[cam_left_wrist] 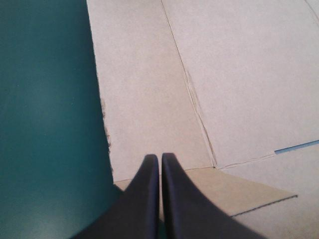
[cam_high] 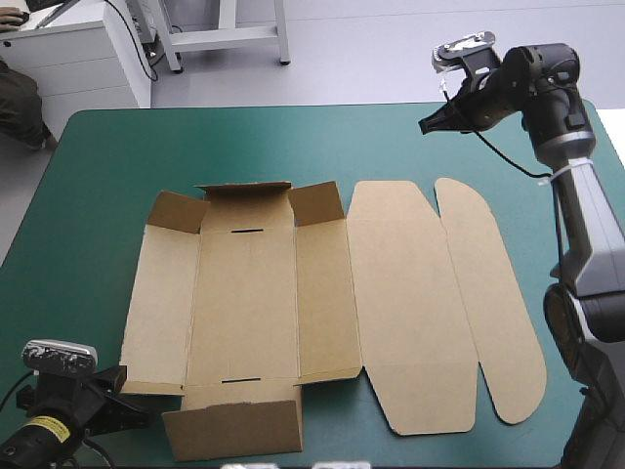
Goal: Fold the box
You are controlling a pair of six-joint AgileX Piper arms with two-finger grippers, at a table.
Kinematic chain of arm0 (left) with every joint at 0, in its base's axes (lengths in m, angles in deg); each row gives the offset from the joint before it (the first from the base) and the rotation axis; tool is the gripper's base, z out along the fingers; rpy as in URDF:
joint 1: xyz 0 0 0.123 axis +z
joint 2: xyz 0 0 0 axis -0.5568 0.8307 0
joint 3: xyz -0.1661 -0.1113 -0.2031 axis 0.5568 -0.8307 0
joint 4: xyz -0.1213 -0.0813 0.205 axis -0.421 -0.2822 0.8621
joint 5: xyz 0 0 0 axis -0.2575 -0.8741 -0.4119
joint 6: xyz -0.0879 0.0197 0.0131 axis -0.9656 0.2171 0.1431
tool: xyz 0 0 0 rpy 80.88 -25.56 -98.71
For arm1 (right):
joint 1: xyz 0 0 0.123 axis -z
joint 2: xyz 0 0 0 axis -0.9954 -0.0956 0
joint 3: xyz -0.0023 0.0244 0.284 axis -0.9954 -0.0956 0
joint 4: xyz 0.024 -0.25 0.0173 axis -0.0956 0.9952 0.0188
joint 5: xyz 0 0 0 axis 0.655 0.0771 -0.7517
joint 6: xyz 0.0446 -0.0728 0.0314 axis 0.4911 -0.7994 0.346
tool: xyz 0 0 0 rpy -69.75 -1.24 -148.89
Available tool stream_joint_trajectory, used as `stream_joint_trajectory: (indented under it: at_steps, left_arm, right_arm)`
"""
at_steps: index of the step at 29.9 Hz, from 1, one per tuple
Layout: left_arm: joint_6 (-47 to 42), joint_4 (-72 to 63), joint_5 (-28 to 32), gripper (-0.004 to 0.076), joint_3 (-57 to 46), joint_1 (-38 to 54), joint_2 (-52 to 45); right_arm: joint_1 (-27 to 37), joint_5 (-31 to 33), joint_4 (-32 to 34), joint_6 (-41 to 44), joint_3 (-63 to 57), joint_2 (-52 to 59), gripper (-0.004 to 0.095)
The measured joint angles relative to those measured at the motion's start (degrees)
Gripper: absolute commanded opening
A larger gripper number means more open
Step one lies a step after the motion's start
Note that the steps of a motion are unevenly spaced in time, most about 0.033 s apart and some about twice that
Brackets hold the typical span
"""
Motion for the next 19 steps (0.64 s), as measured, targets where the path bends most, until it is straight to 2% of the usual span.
stream_joint_trajectory:
  at_steps: [16,19]
  left_arm:
    - [0.0,-1.41,0.0,-0.0008,0.0,0.0,0.0]
    - [0.0,-1.41,0.06,-0.0008,0.0,0.0,0.0]
  right_arm:
    - [2.22,-0.07,0.5,-0.31,-39.59,25.74,-0.0019]
    - [2.22,-1.83,0.5,-0.03,-48.49,31.93,-0.0019]
